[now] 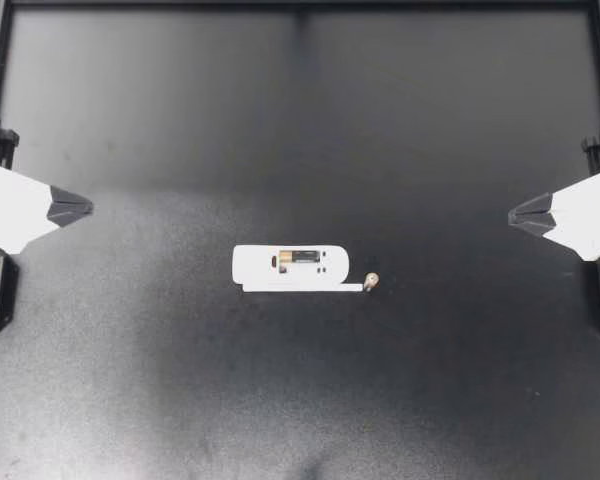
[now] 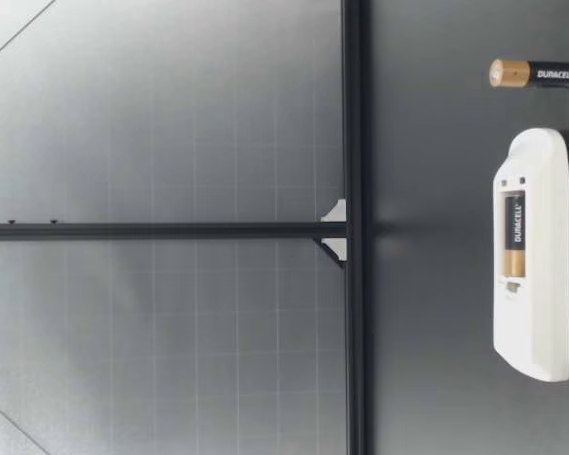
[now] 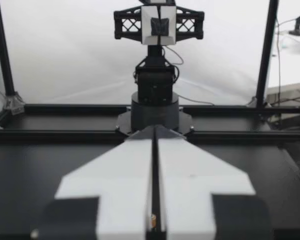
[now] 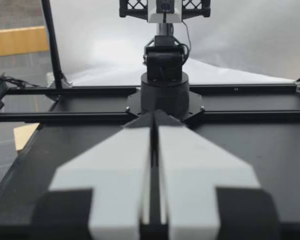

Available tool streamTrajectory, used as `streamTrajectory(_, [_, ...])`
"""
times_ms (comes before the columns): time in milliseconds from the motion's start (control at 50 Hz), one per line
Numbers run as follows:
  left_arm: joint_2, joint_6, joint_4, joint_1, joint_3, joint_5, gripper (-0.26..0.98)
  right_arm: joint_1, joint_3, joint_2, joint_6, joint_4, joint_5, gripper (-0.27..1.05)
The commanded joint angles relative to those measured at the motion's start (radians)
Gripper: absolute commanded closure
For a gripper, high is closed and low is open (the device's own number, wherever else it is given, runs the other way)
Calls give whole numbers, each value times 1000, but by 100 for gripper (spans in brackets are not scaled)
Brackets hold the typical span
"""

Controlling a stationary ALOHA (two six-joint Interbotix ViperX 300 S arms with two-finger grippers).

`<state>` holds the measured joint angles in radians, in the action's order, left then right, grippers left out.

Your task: Place the battery into the slot of the remote controller.

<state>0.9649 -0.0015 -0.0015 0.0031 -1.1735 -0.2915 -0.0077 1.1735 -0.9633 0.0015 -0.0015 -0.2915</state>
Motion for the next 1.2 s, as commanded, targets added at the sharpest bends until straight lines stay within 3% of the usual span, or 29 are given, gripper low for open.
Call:
streamTrajectory(0, [-5, 9, -2, 12, 25, -8, 88, 0, -20, 8, 3, -2, -12, 92])
streamTrajectory(220, [-9, 17, -2, 14, 17, -12, 90, -2, -86, 118, 6, 0, 32, 93])
streamTrajectory(840, [-58, 15, -2, 12, 12, -11, 90, -43, -462, 670, 6, 0, 726, 90])
streamTrajectory(1020, [-61, 15, -2, 14, 9, -8, 90, -43, -538, 778, 2, -12, 824, 73])
streamTrajectory(1180, [-63, 14, -2, 14, 0, -8, 90, -43, -560, 850, -2, -21, 859, 44])
